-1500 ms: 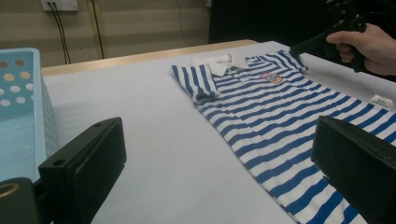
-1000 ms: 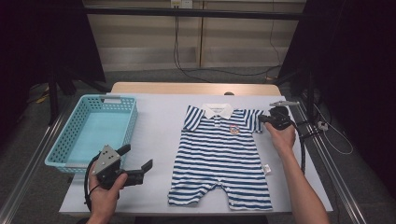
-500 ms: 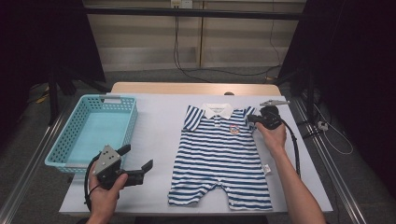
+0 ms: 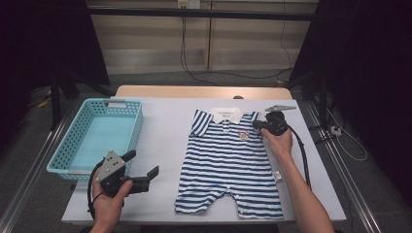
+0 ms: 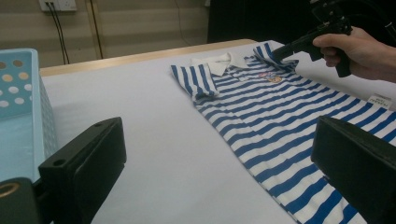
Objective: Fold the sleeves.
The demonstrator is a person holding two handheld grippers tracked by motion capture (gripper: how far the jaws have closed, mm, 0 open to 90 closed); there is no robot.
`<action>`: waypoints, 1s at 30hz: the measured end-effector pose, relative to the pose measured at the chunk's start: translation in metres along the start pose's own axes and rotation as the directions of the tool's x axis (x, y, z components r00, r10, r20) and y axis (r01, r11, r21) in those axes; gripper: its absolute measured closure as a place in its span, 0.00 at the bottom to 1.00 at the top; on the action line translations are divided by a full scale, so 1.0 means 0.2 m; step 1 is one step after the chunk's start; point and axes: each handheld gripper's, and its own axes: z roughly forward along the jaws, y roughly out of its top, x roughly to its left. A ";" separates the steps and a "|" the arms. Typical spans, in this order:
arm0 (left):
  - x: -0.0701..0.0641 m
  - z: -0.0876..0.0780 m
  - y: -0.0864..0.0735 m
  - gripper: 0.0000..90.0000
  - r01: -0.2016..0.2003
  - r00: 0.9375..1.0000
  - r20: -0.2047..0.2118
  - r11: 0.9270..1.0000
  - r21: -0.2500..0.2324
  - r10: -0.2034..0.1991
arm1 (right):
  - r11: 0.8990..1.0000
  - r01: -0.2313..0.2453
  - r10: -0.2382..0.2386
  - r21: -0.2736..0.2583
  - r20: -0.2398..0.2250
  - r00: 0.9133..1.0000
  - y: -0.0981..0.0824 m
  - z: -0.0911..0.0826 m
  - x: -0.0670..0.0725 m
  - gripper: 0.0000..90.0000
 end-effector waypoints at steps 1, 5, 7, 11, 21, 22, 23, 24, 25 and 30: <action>0.00 0.00 0.00 0.04 0.000 1.000 0.000 1.000 0.000 0.000 | 1.000 -0.005 0.005 0.004 -0.001 1.000 0.00 0.01 0.01 0.96; 0.00 0.00 0.00 0.04 -0.005 1.000 0.000 1.000 0.000 0.005 | 1.000 0.006 -0.006 0.003 -0.009 1.000 -0.01 0.03 0.02 0.96; 0.00 0.00 0.00 0.04 0.000 1.000 0.001 1.000 0.001 0.000 | 1.000 -0.001 0.001 0.006 -0.015 1.000 -0.01 0.03 0.03 0.96; 0.00 0.00 0.00 0.04 0.000 1.000 0.001 1.000 0.000 0.000 | 1.000 0.010 -0.010 0.016 -0.019 1.000 -0.01 0.05 0.04 0.95; 0.00 0.00 0.00 0.04 -0.005 1.000 0.002 1.000 0.001 0.005 | 1.000 0.017 -0.016 0.020 -0.031 0.999 -0.02 0.07 0.06 0.96; 0.00 0.00 0.00 0.04 0.000 1.000 0.002 1.000 -0.001 0.000 | 1.000 0.010 -0.009 0.018 -0.032 0.999 -0.02 0.07 0.06 0.97; 0.00 0.00 0.00 0.04 -0.001 1.000 0.004 1.000 0.001 0.001 | 1.000 0.016 -0.015 0.014 -0.035 0.999 -0.02 0.07 0.06 0.97; 0.00 0.00 0.00 0.04 -0.003 1.000 0.003 1.000 -0.001 0.003 | 1.000 0.019 -0.019 0.013 -0.039 0.999 -0.02 0.07 0.06 0.97; 0.00 0.00 0.00 0.04 -0.003 1.000 0.003 1.000 0.000 0.003 | 1.000 0.016 -0.016 0.015 -0.037 0.999 -0.02 0.08 0.06 0.97; 0.00 -0.01 0.01 0.04 -0.003 1.000 0.007 1.000 -0.008 0.003 | 1.000 -0.013 0.013 -0.004 -0.035 0.999 -0.01 0.08 0.05 0.97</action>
